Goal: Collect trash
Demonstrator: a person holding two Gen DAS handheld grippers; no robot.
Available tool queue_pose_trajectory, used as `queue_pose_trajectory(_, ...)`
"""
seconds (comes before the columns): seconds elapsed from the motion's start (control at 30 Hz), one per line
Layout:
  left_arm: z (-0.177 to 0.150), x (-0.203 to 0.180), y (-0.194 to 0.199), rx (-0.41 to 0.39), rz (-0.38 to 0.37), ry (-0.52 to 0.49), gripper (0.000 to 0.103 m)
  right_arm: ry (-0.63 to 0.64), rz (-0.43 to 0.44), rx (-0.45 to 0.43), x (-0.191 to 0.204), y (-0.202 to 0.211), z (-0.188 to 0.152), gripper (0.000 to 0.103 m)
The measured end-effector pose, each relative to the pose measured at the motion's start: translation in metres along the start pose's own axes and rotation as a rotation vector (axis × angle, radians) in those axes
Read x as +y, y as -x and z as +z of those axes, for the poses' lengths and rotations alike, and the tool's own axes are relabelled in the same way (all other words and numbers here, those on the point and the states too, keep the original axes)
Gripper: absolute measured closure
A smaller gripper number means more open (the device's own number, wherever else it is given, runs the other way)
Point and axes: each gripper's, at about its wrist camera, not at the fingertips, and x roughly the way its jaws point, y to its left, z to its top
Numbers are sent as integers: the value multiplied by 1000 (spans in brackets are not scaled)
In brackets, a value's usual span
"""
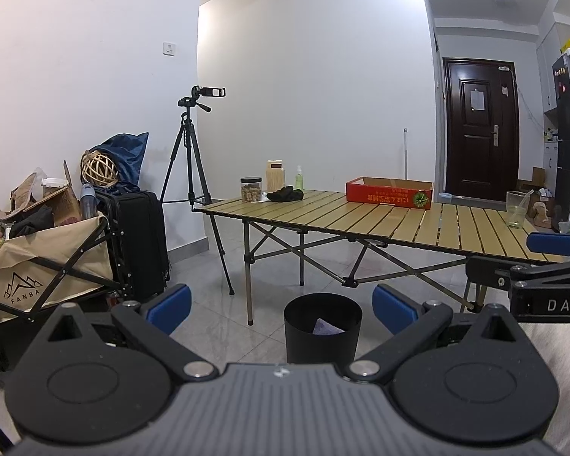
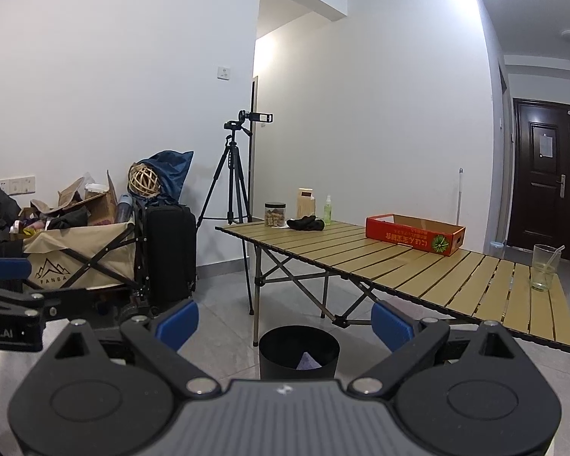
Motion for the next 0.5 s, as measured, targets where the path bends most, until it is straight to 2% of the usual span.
queue_pose_trajectory(0.5,-3,0,-2,-25,0,-31,0,-10,-10,13,-6,-2,-4,5)
